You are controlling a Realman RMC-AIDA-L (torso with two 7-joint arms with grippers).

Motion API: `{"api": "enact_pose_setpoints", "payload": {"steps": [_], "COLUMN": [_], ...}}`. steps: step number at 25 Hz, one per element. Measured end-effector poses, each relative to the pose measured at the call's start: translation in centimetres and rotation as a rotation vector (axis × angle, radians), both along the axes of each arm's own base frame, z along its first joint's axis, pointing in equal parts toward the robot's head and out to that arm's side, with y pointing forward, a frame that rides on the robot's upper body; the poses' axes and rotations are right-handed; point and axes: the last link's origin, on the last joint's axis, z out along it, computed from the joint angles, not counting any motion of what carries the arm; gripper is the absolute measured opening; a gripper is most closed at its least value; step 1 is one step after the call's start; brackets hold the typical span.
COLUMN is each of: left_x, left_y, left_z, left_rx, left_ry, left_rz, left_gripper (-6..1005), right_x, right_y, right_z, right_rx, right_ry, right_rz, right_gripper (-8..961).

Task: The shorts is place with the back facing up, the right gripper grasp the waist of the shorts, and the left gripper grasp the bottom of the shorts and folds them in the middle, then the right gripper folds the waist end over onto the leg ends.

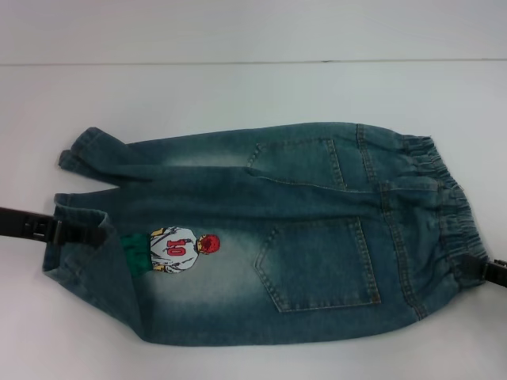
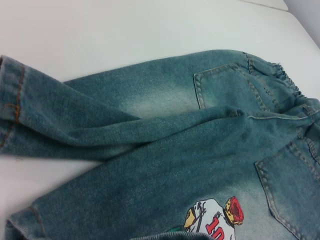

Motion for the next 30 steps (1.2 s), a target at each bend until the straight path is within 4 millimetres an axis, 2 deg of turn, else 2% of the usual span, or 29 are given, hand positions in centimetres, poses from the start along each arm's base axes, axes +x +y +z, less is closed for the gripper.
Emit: {"api": "enact_pose_setpoints", "payload": {"steps": [13,24,30], "left_x": [-0.1,-1.6,-3.1], "left_y": [0.1,-1.2,-2.8], "left_z": [0.0,0.3,0.9], "left_rx": [0.007,0.016,0.026], "left_ry": [0.006,0.010,0.011], "left_rz": [0.001,0.035,0.077], "left_gripper": [56,57,57], "right_x": [0.3,0.1,-0.2], "right_y": [0.2,0.4,0.6], "right_z": [0.2,0.1,-0.2], "right_rx": [-0.005,0.007,0.006], "right_ry": [-0.010,-0.004,0.001], "right_rz": [-0.025,-0.019,-0.010], "right_gripper": [50,49,49]}}
